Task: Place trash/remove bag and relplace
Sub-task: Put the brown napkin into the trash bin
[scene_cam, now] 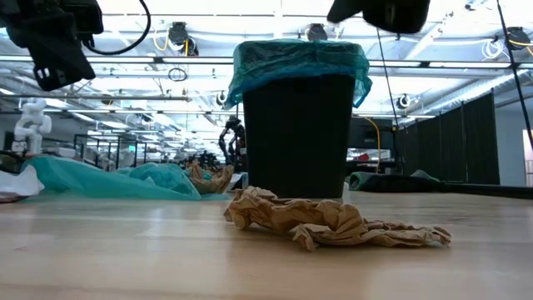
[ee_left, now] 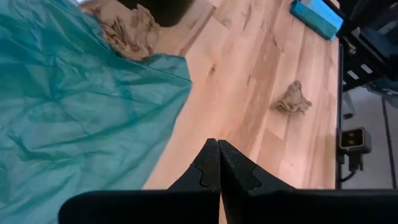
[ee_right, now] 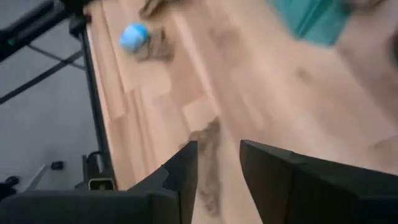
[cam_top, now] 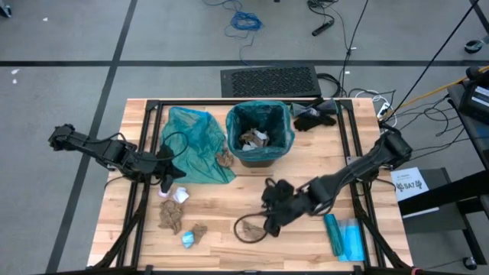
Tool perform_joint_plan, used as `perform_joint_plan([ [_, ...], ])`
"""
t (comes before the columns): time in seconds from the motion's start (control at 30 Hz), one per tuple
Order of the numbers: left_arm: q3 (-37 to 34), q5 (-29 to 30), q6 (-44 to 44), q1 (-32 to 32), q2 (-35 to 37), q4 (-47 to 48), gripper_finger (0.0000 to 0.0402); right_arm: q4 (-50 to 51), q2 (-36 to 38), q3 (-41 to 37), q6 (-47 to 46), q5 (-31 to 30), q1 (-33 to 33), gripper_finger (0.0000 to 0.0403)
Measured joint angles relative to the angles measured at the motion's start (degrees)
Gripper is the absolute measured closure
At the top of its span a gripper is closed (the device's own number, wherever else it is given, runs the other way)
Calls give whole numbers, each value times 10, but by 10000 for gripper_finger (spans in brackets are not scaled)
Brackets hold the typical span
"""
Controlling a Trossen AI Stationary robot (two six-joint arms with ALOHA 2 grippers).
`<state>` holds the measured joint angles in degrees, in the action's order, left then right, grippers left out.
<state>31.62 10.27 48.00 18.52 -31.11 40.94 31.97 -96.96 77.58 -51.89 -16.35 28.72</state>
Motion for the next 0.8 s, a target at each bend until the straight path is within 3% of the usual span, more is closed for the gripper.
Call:
perform_joint_plan([
  [0.4, 0, -44, 13, 0, 0, 1, 402, -137, -142, 0, 16, 29, 3, 188],
  [0.8, 0, -60, 28, 0, 0, 1, 402, -148, -225, 1, 20, 78, 13, 193],
])
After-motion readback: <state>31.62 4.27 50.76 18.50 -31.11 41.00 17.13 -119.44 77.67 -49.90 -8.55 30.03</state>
